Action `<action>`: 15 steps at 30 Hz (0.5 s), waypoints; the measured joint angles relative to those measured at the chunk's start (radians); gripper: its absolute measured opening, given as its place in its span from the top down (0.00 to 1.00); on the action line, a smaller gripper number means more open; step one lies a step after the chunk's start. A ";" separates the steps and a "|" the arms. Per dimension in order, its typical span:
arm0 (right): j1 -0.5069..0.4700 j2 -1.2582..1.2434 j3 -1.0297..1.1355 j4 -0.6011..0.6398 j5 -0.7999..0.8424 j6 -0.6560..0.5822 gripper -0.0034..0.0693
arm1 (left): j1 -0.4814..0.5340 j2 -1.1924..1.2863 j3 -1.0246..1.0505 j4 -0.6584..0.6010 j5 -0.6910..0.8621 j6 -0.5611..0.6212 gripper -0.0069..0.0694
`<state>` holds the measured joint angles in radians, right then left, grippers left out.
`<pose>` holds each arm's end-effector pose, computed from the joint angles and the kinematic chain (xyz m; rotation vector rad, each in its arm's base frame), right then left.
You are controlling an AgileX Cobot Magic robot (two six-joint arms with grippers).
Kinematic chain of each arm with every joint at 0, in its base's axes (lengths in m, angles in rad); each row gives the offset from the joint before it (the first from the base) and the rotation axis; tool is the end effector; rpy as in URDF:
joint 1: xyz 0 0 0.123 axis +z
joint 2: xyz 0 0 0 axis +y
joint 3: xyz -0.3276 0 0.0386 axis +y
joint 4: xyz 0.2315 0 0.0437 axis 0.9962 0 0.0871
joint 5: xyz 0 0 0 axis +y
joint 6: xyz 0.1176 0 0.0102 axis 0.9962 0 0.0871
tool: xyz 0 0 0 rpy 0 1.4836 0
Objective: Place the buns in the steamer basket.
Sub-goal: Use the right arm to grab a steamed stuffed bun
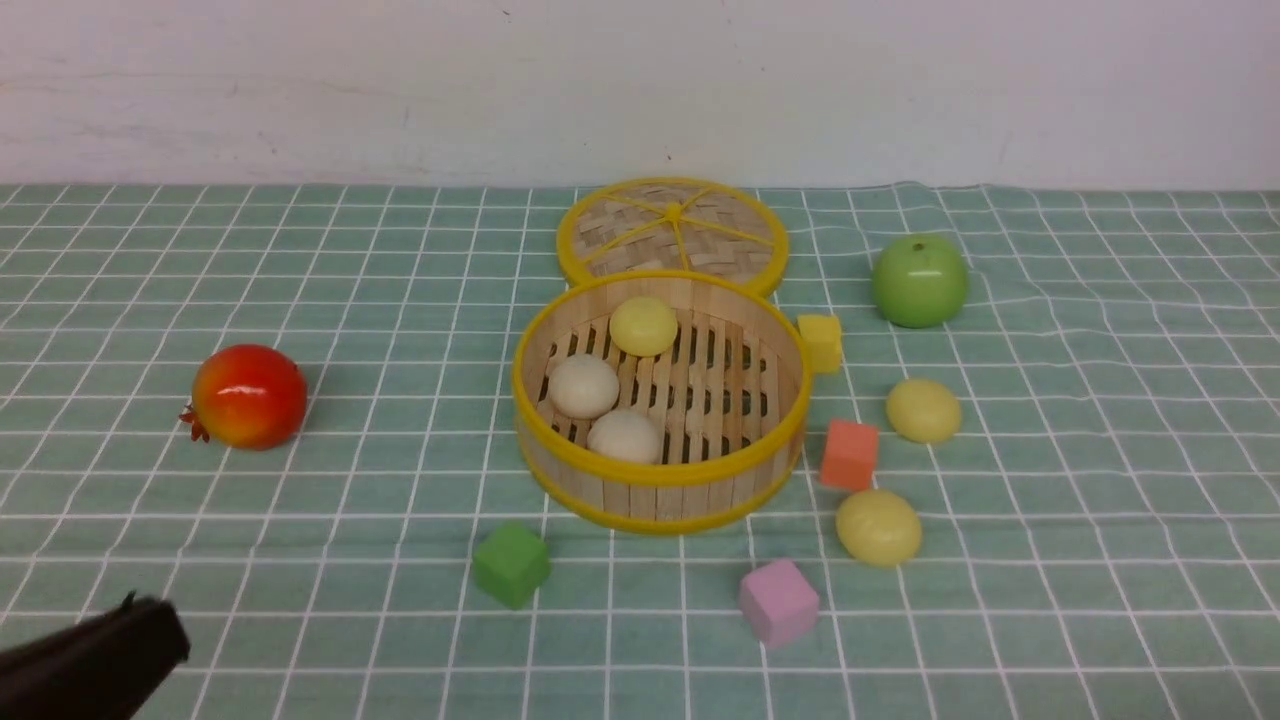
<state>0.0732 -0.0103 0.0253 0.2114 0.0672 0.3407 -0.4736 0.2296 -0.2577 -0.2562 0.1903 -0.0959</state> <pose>0.0220 0.0033 0.1991 0.3649 1.5438 0.5014 0.0309 -0.0222 0.2771 0.1434 1.6759 -0.6635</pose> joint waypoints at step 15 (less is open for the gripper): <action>0.151 0.649 -0.629 -0.073 0.713 -0.172 0.62 | 0.000 -0.054 0.020 -0.005 -0.019 0.000 0.93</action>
<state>0.2242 0.6385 -0.6033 0.1384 0.7801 0.1691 -0.4736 0.1753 -0.2375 -0.2615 0.1717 -0.0959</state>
